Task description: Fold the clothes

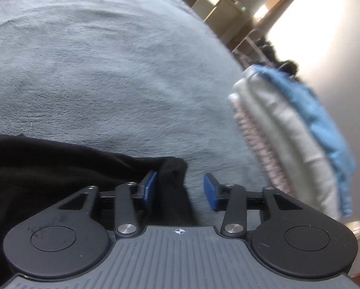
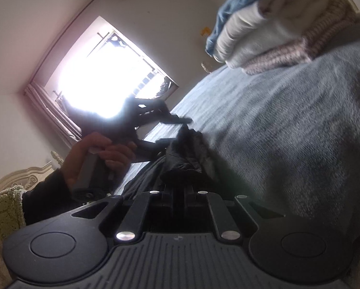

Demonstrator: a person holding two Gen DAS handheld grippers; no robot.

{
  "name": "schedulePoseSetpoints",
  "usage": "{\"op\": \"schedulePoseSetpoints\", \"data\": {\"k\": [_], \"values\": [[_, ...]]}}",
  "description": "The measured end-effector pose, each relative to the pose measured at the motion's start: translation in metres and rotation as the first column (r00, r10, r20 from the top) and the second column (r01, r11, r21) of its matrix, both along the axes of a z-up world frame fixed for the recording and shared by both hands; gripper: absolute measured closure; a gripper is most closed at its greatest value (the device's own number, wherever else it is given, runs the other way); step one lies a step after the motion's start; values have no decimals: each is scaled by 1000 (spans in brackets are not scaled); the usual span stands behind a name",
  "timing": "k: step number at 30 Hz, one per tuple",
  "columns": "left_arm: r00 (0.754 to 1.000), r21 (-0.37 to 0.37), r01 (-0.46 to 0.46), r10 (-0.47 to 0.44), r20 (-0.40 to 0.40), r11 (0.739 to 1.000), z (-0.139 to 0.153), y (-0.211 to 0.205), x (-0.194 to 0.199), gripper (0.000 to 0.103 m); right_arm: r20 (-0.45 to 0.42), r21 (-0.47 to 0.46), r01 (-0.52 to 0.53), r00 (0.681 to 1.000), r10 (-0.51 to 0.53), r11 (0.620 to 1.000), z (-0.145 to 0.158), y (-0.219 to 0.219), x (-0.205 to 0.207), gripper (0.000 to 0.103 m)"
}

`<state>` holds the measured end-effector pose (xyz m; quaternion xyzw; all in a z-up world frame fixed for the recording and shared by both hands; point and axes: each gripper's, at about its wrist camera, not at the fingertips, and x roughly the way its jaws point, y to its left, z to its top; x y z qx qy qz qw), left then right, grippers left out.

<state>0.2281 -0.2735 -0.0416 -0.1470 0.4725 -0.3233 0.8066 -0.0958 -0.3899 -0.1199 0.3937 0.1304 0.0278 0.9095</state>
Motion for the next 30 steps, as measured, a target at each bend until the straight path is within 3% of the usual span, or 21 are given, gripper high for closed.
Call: {"op": "schedulePoseSetpoints", "data": {"k": [7,12,15,17,23,25,30], "values": [[994,-89,54,-45,103,995,48,64,-41,52,-19,61,-14,1000,15,998,-7,-6,3,95],[971,14,90,-91,221,996,60,132,-110,49,-43,159,-51,997,59,986,-11,-19,10,92],[954,95,103,-125,273,990,43,171,-152,48,-60,251,-68,994,86,966,-15,-30,12,85],[927,183,122,-178,329,975,28,186,-178,48,-70,290,-73,993,97,954,-15,-36,14,81],[880,259,123,-226,418,958,-6,202,-234,48,-103,348,-75,988,118,934,-10,-45,18,65],[874,246,122,-221,432,962,-13,201,-240,48,-121,336,-73,985,120,939,-4,-42,22,64],[847,308,101,-244,472,946,-25,191,-250,48,-168,243,-86,977,129,966,9,-26,34,64]]}}
